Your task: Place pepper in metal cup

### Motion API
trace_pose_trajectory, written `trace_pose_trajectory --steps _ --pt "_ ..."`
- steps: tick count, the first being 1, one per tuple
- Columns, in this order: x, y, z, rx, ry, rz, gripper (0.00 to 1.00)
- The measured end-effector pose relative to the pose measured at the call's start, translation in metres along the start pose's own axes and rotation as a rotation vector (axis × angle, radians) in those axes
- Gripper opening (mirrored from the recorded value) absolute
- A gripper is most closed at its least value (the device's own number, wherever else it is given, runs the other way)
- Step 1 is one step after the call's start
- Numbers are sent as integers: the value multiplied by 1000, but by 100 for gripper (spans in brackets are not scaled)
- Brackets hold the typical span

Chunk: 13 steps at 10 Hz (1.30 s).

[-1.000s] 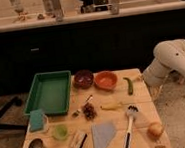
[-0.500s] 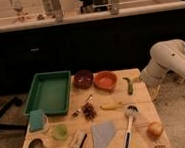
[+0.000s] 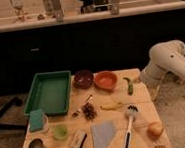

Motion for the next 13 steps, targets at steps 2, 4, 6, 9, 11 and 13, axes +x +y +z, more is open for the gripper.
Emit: trace_pose_trajectory --steps 2,4,6,9,11,13 --pt "0 -11 5 -9 61 -157 80" --pt "4 -21 10 -19 87 -216 80" --pt "12 -33 17 -40 95 -250 80" --pt "36 -62 38 -85 81 -270 80" --pt "51 -76 51 -101 65 -253 80" --pt "66 -78 61 -117 54 -226 80"
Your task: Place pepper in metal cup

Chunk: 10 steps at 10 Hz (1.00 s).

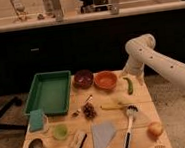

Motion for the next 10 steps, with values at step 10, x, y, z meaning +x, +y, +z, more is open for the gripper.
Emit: trace_pose_trajectory --steps 10 --pt "24 21 67 -70 -189 -173 80"
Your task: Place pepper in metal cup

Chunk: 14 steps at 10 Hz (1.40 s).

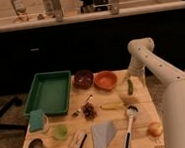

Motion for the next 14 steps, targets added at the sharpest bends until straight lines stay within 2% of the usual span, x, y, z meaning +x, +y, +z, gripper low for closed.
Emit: trace_pose_trajectory --steps 2,8,10,11,13,14 --pt "1 -4 17 -50 -6 -15 80" --pt "1 -1 17 -54 3 -6 80" --pt "2 -2 21 -77 84 -4 80" --pt "6 2 25 -92 111 1 80" --pt "14 1 32 -100 88 8 80" --pt "18 0 38 -103 57 5 80"
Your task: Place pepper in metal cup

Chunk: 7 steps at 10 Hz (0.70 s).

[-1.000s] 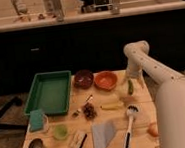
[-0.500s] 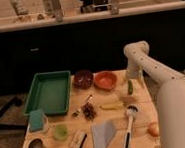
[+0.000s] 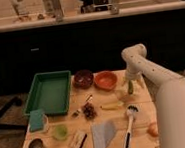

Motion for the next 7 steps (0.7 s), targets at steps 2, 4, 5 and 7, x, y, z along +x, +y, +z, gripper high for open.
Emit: trace_pose_trajectory --steps 2,4,5,7 --pt "8 0 13 -15 -48 -10 80" --pt "13 -5 22 -21 -88 -25 80" --pt "15 -3 26 -28 -100 -26 80" --pt "17 -1 34 -31 -126 -26 78"
